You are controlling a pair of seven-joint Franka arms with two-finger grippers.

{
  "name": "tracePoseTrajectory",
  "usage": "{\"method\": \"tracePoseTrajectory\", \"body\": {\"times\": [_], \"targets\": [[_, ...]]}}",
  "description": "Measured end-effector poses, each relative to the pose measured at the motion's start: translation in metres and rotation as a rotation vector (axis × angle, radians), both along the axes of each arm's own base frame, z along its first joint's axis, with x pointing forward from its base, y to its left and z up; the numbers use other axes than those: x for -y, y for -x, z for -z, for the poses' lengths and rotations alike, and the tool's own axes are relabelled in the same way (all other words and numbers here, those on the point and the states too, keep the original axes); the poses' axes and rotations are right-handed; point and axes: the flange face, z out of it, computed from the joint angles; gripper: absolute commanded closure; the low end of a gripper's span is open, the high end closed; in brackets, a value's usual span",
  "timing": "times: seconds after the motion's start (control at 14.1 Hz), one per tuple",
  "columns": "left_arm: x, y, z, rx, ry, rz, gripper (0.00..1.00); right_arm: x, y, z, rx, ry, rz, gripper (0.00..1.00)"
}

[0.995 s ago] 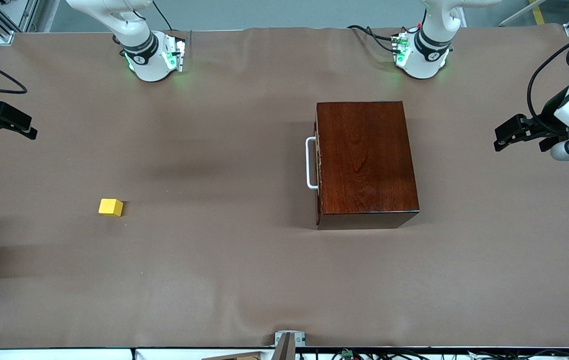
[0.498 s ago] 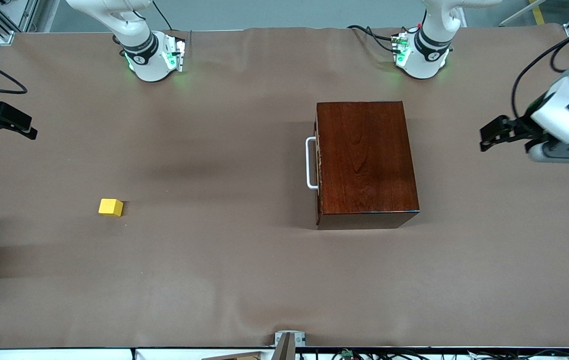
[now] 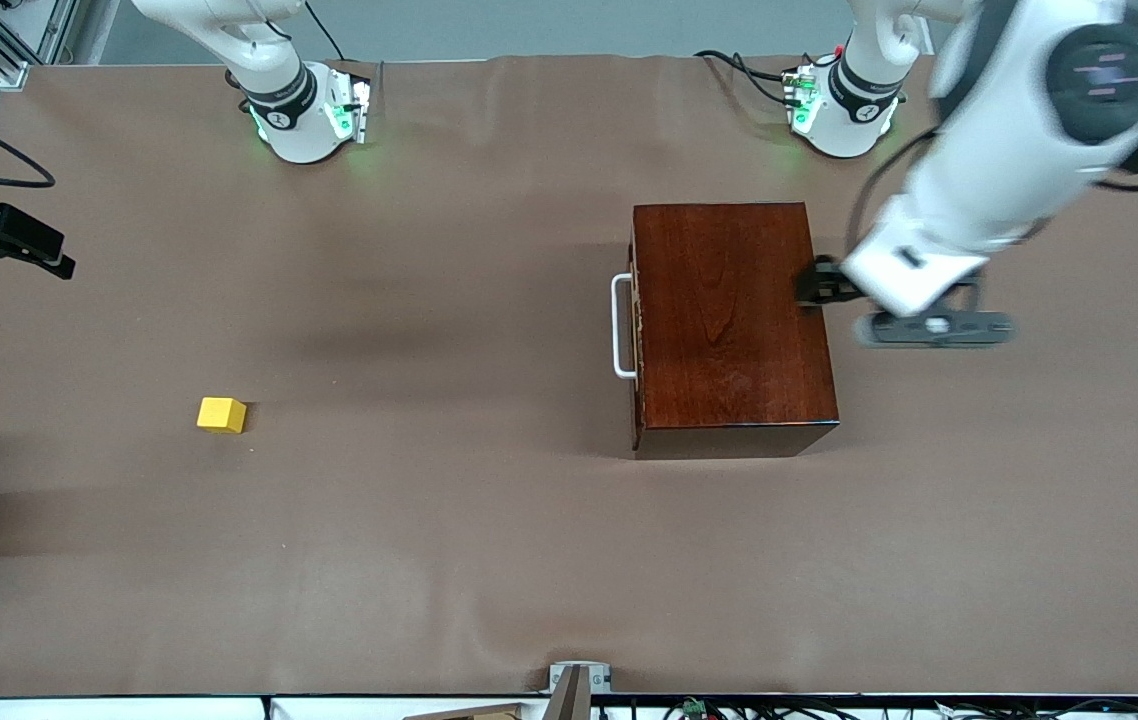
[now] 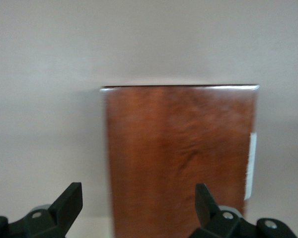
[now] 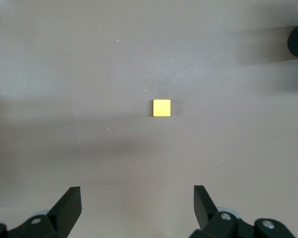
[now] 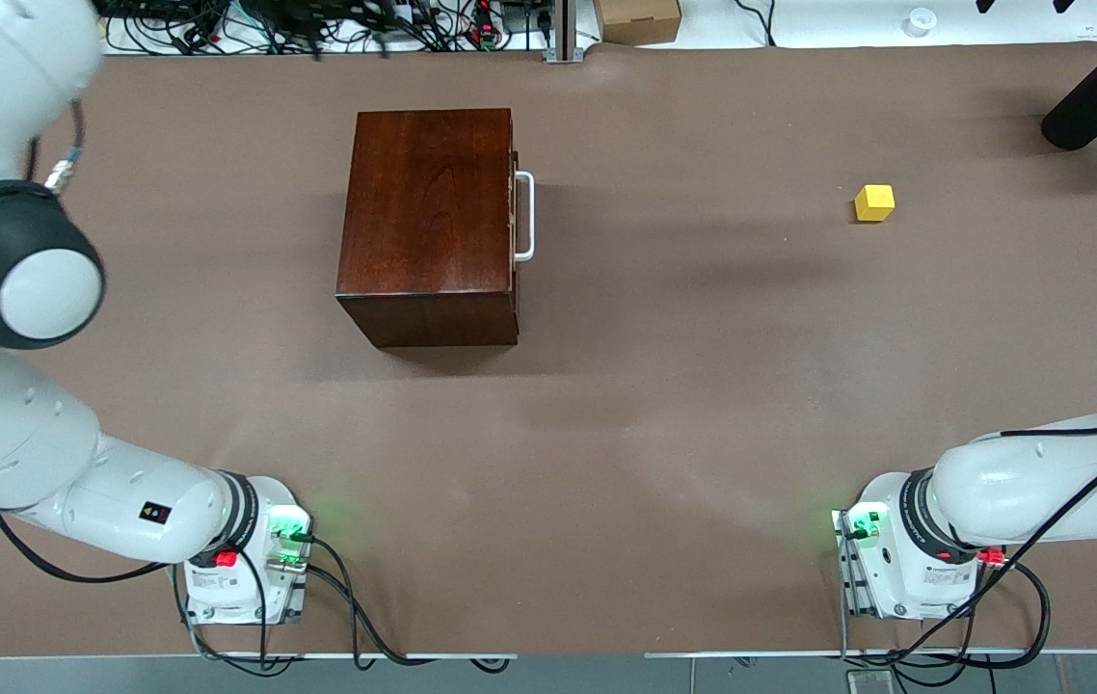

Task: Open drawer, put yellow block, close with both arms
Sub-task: 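Reach the left gripper to the white drawer handle while the right gripper approaches the cube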

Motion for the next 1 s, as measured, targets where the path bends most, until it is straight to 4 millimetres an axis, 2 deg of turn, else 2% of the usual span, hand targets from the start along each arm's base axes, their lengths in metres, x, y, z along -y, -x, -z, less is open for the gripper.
{"method": "tracePoseTrajectory", "body": {"times": [0.21, 0.36, 0.5, 0.71, 1.0], "targets": [[0.089, 0.012, 0.03, 0.027, -0.025, -0.073, 0.0, 0.0, 0.0, 0.0, 0.0, 0.0, 0.0, 0.0], [0.147, 0.034, 0.053, 0.038, -0.03, -0.112, 0.0, 0.0, 0.0, 0.0, 0.0, 0.0, 0.0, 0.0], [0.192, 0.054, 0.076, 0.055, -0.046, -0.142, 0.0, 0.0, 0.0, 0.0, 0.0, 0.0, 0.001, 0.0], [0.238, 0.076, 0.114, 0.066, -0.089, -0.169, 0.0, 0.0, 0.0, 0.0, 0.0, 0.0, 0.001, 0.0], [0.268, 0.094, 0.177, 0.022, -0.152, -0.167, 0.0, 0.0, 0.0, 0.0, 0.0, 0.0, 0.0, 0.0]]}}
